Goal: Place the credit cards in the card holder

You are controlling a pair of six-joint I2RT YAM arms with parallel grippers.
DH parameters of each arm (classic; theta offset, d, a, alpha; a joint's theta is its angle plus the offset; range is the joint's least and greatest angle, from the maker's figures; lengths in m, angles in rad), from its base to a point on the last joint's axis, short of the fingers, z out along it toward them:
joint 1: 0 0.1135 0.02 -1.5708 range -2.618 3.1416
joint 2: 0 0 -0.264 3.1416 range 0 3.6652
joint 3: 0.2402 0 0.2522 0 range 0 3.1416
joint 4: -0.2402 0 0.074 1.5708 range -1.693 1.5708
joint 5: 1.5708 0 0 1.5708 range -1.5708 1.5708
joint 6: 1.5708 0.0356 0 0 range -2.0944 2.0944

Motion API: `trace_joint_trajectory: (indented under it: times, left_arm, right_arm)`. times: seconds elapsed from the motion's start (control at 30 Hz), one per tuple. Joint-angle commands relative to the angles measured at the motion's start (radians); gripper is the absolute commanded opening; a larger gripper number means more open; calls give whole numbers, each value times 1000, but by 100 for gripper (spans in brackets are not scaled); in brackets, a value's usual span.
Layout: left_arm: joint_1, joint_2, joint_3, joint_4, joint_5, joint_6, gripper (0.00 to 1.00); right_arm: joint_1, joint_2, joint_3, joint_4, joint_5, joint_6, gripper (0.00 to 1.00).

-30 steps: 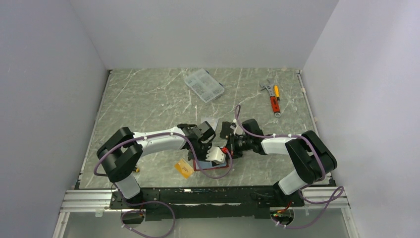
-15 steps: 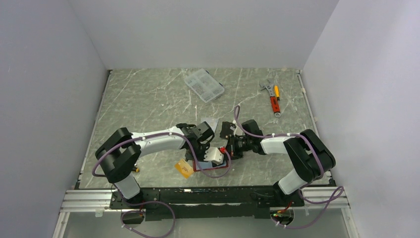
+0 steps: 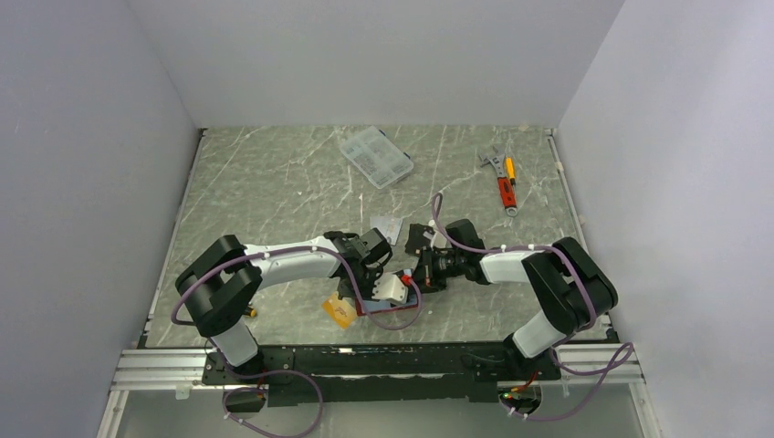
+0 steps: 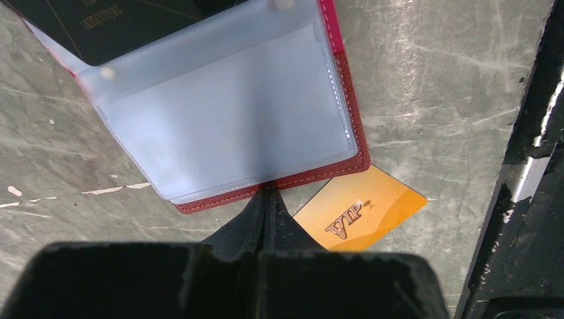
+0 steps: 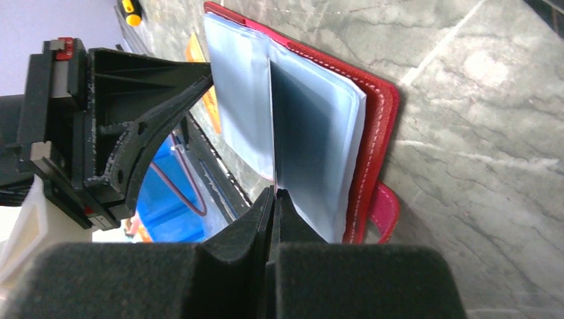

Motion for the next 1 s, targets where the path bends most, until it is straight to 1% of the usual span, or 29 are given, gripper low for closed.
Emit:
trace_joint_trajectory:
  times: [0.0,0.23,0.47,0.6,0.97]
  left_arm:
    - [4,-1,-5,31,6,0,1]
    - [2,4,-10,35,8,2,0]
    - [3,11,-9,38,6,5,0]
    - [3,8,-12,43,-1,7,0]
    - [3,7,-22,53,-8,12,0]
  right_arm:
    - [-2,32,16,100,-46,39,0]
    - [2,77,14,137,-74,49,0]
    - [4,35,12,148,-96,46,0]
    - [1,25,38,97,-106,13,0]
    - [2,67,96,19,-146,-51,0]
